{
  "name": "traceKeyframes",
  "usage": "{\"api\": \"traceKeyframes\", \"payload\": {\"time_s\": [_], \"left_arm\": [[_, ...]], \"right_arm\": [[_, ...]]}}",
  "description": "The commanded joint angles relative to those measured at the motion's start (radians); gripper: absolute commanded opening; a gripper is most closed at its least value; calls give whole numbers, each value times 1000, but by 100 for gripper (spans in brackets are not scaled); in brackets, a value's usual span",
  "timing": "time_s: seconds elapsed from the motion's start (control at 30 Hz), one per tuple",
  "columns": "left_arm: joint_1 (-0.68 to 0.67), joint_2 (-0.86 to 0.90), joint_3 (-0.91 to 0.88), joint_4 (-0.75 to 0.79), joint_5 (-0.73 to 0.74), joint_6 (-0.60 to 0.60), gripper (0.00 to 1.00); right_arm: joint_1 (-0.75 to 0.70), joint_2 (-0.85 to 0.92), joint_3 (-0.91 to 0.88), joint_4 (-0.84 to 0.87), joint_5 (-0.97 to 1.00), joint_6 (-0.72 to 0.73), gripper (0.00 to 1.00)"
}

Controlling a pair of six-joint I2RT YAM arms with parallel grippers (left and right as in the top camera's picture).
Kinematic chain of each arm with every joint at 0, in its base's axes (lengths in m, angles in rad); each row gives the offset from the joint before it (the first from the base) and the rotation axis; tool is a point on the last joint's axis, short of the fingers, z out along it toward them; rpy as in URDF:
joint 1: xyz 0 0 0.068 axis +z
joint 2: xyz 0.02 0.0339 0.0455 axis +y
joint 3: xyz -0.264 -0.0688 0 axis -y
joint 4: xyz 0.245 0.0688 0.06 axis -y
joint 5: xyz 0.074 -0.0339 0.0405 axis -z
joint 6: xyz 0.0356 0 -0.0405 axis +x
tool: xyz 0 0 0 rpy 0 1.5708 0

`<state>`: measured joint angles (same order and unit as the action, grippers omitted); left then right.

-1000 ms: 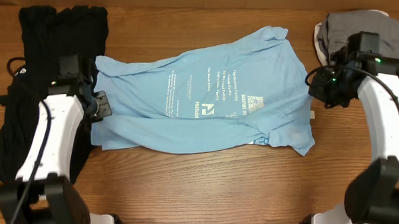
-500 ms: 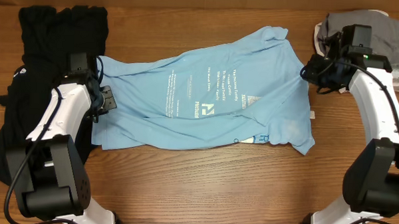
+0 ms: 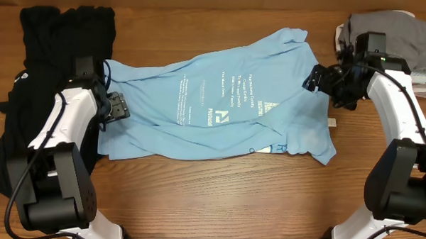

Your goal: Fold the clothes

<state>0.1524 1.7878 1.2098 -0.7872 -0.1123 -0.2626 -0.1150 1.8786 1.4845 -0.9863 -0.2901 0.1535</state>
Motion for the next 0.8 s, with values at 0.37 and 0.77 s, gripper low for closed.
{"api": "traceKeyframes", "payload": {"time_s": [0.37,0.77], "left_arm": [[6,9,246,-176,28,26,86],[6,10,246,-173,27,50,85]], "right_arm": [[207,-3,-60,-113,-12,124,61],[270,-3,-241,24,166,349,54]]}}
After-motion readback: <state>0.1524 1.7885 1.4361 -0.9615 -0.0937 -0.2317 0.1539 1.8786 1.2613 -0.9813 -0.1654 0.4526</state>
